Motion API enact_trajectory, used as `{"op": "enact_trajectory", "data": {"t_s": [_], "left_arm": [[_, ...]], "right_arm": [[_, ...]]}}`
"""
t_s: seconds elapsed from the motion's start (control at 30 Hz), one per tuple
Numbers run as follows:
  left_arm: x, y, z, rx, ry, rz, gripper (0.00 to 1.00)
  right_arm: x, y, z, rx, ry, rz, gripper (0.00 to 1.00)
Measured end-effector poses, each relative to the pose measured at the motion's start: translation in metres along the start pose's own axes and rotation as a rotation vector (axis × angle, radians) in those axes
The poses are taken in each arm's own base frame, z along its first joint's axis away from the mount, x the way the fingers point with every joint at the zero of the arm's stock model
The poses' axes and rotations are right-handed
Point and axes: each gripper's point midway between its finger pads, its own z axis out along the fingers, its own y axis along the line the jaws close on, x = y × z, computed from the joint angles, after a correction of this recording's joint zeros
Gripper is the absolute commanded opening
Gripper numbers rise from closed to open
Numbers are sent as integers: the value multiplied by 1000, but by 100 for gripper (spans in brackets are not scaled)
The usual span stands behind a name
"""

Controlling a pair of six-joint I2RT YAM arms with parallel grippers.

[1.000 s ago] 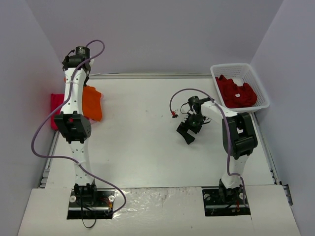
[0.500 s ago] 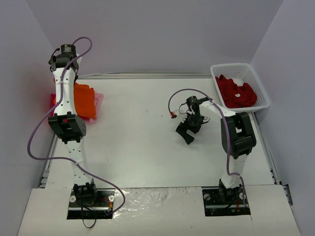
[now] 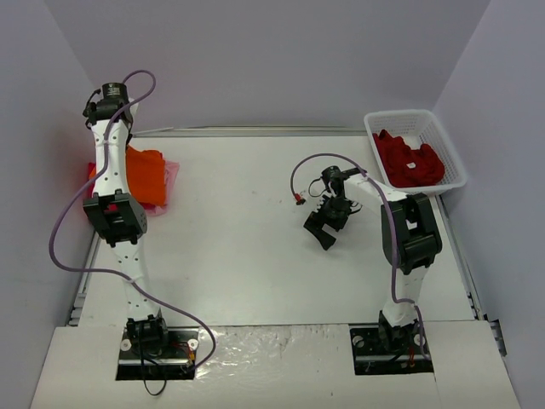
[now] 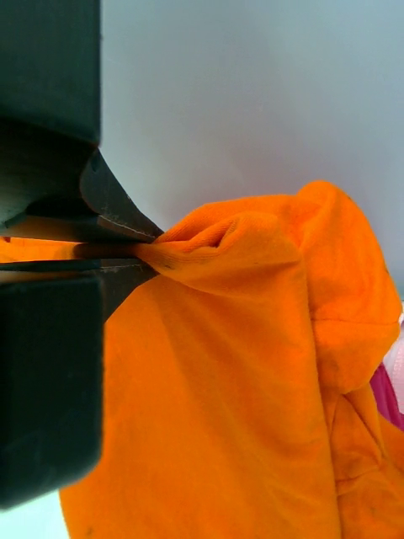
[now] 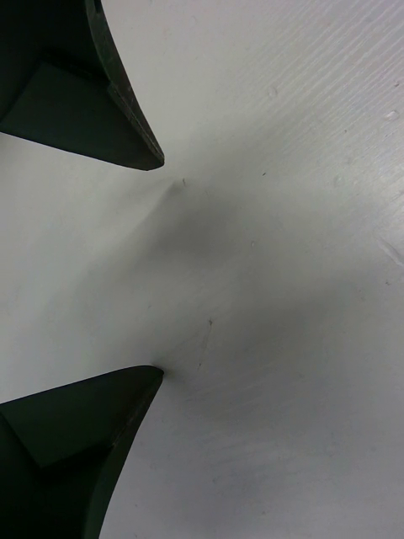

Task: Fold and stack the t-shirts
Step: Put the neatly folded tshirt into the corner of the board with the left arm

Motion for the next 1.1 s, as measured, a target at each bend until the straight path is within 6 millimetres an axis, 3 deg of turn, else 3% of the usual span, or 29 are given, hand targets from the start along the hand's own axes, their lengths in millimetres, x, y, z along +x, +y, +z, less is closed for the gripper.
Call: {"op": "enact_trajectory", "data": {"t_s": [0.27,0.5,0.53,0.57,0.77,0.97,1.1], "left_arm": [[0,-12,34,3,24,22,2],[4,-10,49,-9,37,15,3],[5,-10,53,-14,41,13,40],[7,-8,55,-17,46,20,59],[15,-1,66,-55,74,23,96],[16,4,61,-70,70,20,96],[12,11,23,-29,11,-10,94]], "right_arm": [[0,-1,0,-2,6,13,100],[1,-1,1,-1,12,17,100],[1,-2,1,0,13,17,100],[1,-2,1,0,15,18,100],[1,-2,1,2,19,19,100],[1,-4,0,9,22,19,100],[1,-5,0,14,20,19,100]]}}
